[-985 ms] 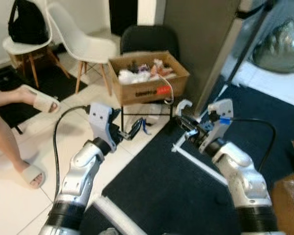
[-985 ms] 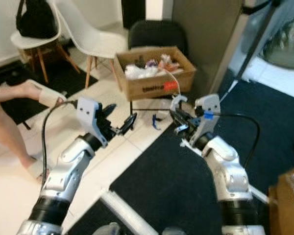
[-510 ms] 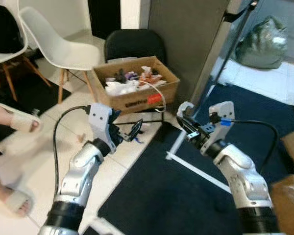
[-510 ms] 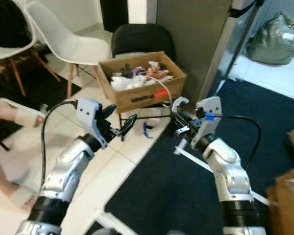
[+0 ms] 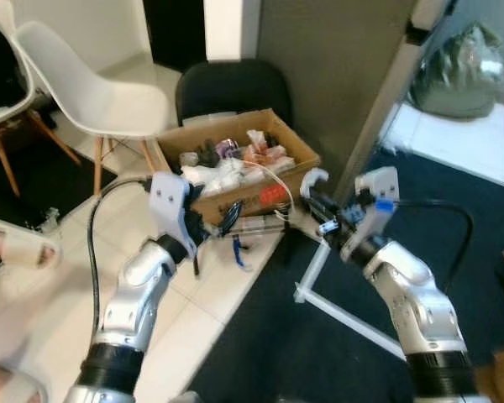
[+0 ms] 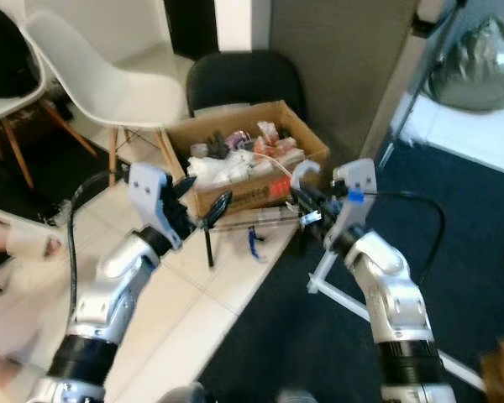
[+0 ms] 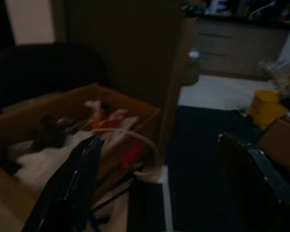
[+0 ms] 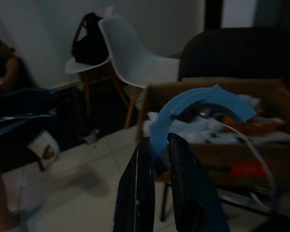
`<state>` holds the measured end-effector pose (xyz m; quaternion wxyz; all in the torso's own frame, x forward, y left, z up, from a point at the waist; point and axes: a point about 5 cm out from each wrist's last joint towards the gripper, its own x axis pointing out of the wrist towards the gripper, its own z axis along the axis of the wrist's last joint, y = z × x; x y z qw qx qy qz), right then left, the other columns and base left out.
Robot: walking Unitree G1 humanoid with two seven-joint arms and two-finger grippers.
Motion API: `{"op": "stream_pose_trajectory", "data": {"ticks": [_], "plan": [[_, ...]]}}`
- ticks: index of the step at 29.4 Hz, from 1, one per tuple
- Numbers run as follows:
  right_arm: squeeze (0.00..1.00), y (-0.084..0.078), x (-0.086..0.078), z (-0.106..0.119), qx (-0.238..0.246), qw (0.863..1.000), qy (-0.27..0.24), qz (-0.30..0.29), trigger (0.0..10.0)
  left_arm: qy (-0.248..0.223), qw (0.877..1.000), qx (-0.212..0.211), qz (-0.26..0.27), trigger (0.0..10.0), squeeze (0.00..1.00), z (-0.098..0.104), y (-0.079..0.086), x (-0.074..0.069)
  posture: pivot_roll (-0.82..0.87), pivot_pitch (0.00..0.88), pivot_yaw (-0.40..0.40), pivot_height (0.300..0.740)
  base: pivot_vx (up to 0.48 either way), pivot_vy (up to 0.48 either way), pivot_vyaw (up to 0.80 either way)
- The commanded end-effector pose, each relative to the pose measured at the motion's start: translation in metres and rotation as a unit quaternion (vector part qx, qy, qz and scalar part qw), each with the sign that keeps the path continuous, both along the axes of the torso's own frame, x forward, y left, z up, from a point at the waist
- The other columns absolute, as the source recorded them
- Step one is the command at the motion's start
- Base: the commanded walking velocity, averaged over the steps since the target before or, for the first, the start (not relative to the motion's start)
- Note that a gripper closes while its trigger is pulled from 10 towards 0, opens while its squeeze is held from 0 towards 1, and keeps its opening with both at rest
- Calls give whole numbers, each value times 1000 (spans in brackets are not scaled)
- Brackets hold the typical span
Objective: Picking trash to rubbish bin
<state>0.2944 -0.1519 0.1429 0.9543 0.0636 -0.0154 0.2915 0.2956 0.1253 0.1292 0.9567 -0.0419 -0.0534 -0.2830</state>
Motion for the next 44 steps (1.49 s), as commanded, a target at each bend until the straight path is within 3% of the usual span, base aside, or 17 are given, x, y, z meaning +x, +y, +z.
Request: {"op": "stream_pose_trajectory", "data": {"ticks": [1, 10, 21, 26, 38, 44], "plan": [[0, -3, -1, 1, -7, 1000, -2, -5, 10000, -1, 1000, 9, -3, 10000, 0, 0, -1, -1, -101, 0, -15, 740, 465, 0, 0], [0, -3, 0, 5, -43, 999, -17, 14, 10000, -1, 1000, 12, -3, 10000, 0, 0, -1, -2, -85, 0, -13, 740, 468, 0, 0], [0, -13, 14, 34, -73, 996, -50, 34, 10000, -2, 1000, 14, 0, 10000, 0, 0, -1, -3, -78, 0, -17, 740, 463, 0, 0], [0, -6, 14, 41, -96, 992, -61, 59, 10000, 3, 1000, 11, 3, 10000, 0, -1, -1, -2, -74, 0, -19, 740, 259, 0, 0], [0, 10, 20, 53, -100, 988, -69, 97, 10000, 3, 1000, 8, 6, 10000, 0, -2, -5, -4, -57, 0, -48, 740, 0, 0, 0], [0, 17, 33, 54, -183, 976, -59, 100, 10000, 2, 1000, 8, 9, 10000, 0, -3, -5, -5, -44, 0, -62, 740, 0, 0, 0]]}}
